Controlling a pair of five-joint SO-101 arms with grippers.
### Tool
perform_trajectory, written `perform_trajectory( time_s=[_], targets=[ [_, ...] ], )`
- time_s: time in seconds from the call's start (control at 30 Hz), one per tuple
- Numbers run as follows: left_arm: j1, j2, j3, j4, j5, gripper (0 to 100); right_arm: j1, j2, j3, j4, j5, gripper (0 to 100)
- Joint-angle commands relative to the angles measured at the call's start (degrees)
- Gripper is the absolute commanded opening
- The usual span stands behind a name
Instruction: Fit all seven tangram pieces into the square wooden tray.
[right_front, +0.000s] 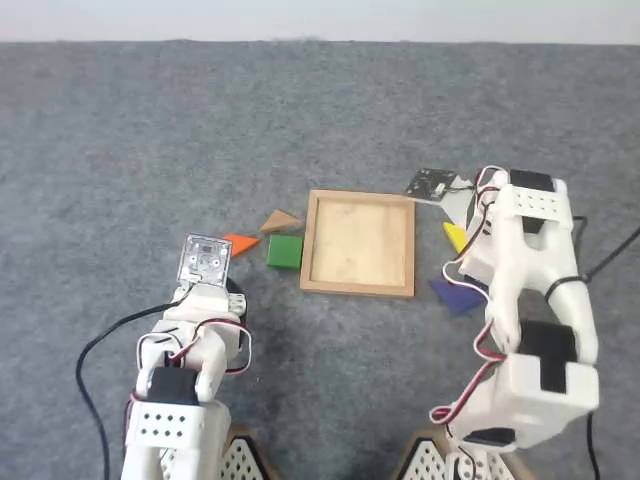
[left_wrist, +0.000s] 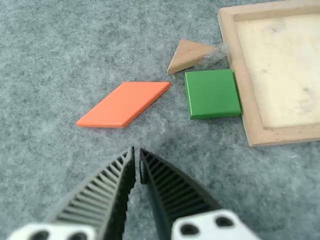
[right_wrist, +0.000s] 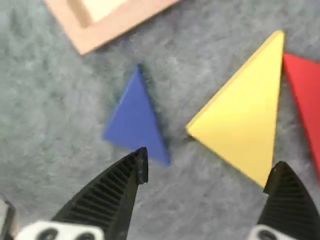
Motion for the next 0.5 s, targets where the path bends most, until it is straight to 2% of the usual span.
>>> perform_trajectory(
  time_s=[0.0, 0.27, 0.47],
  targets=[
    [-0.18, -0.7, -1.01, 0.0, 0.35, 1, -0.66, 2.42, -3.34, -4.79, 1.14, 37.1],
    [-0.18, -0.7, -1.01, 0.0, 0.35, 1, -0.66, 10.07, -3.52, -13.67, 0.97, 37.0],
    [-0.18, -0.7, -1.01, 0.0, 0.35, 1, 1.01, 11.21, -3.6, -14.64, 1.14, 36.9]
  ],
)
